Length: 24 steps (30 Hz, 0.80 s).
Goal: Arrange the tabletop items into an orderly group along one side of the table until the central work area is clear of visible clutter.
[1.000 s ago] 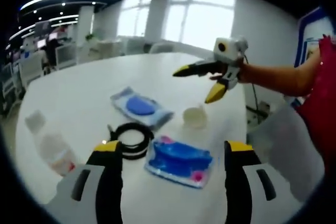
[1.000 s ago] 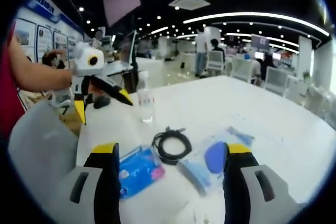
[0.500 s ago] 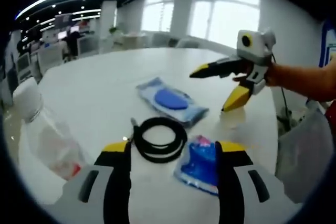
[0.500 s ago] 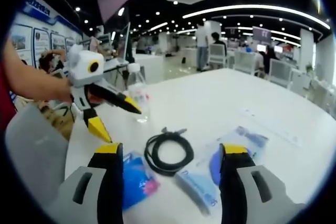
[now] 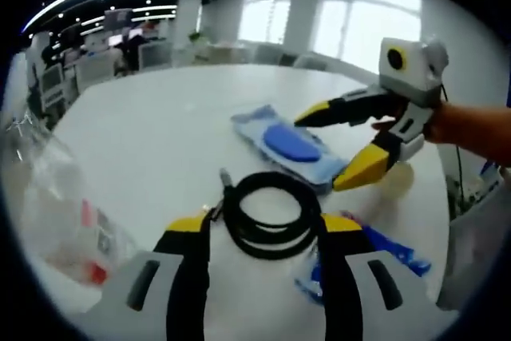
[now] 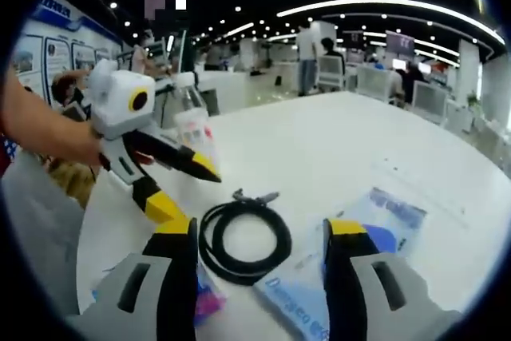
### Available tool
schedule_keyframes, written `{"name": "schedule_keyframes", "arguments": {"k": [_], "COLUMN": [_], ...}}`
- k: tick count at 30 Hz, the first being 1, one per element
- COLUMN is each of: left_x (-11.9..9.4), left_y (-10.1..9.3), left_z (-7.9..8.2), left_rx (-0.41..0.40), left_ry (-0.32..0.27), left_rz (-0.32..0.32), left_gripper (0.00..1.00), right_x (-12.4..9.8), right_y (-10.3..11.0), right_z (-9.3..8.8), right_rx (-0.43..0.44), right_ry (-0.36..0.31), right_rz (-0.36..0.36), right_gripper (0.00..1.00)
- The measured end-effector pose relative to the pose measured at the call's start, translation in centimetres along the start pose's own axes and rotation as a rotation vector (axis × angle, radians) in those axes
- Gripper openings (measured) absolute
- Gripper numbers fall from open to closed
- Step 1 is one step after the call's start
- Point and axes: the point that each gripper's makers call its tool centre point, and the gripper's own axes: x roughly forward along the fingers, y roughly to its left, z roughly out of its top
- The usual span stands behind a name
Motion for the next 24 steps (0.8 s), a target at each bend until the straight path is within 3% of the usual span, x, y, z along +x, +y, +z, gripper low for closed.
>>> {"name": "schedule_keyframes", "arguments": {"k": [15,24], "left_x": [1.9,2.3], "left_y": [1.4,2.1], "left_z": [-1.1,-1.5], "left_rx": [-0.004,-0.023], "left_ry": [0.040,0.052], "left_rz": [0.057,0.089], "left_gripper": [0.43,0.36], "right_x": [4.0,5.3], "right_y": [-0.8,-0.7], "right_z": [-1.9,-2.9], "right_rx": [-0.026,-0.044], "right_ry": [0.098,0.150], "right_rz": [-0.001,-0.008], "right_gripper": [0.46,0.38]}}
